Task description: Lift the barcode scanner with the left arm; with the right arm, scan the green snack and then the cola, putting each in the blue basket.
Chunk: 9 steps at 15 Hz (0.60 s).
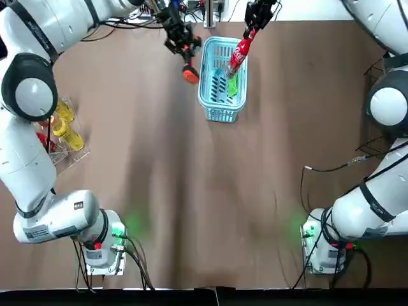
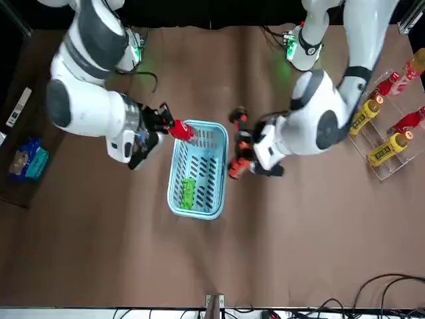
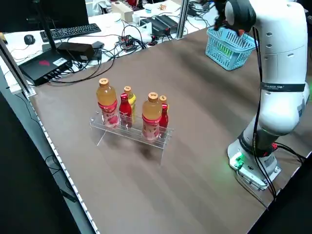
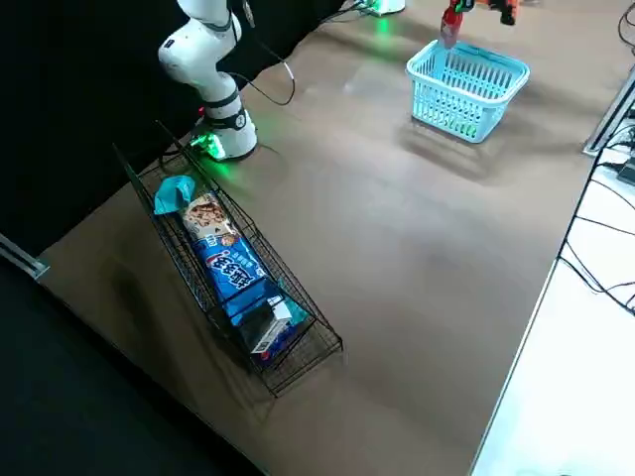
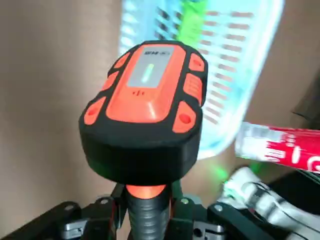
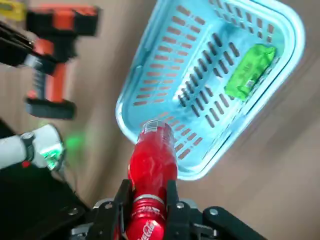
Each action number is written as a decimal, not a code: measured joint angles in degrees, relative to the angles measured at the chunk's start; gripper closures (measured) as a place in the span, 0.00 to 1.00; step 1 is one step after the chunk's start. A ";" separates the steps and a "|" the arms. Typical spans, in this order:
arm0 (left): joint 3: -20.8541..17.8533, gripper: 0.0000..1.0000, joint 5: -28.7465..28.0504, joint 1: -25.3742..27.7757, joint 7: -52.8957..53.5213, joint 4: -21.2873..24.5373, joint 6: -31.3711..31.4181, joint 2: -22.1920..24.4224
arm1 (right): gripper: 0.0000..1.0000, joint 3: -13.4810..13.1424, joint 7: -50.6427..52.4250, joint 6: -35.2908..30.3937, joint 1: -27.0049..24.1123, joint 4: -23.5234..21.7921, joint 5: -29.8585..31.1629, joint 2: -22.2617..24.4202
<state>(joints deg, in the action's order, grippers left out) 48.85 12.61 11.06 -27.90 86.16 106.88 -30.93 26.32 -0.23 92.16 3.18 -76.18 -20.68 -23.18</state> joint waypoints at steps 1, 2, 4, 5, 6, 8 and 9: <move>-0.09 0.63 -3.41 1.47 0.00 0.02 -1.44 0.00 | 0.68 0.00 -1.90 1.68 1.07 -0.25 1.78 -0.78; -0.44 0.63 -9.84 4.25 0.01 0.39 -3.68 -0.10 | 0.68 0.03 -7.15 5.79 4.02 -0.31 6.66 -2.53; -1.15 0.63 -15.43 6.50 0.10 1.37 -4.64 -0.30 | 0.68 0.04 -10.93 7.30 6.35 -0.52 10.43 -3.91; -1.85 0.63 -17.57 7.17 0.38 1.96 -4.87 -0.45 | 0.68 0.03 -12.05 7.42 7.10 -0.71 11.52 -4.42; -2.81 0.63 -19.42 7.56 0.81 2.51 -4.96 -0.57 | 0.68 0.02 -13.63 7.62 7.55 -0.93 12.69 -4.78; -4.92 0.63 -22.72 7.44 1.10 3.27 -4.98 -0.97 | 0.68 0.02 -16.38 7.77 7.88 -1.05 14.86 -5.21; -5.88 0.63 -24.42 7.25 1.12 3.60 -4.98 -1.23 | 0.68 0.01 -17.08 7.78 7.97 -1.07 15.41 -5.46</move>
<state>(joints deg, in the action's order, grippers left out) 42.97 -11.82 18.30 -26.79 89.76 101.89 -32.16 26.33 -17.31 99.94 11.15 -77.25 -5.27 -28.64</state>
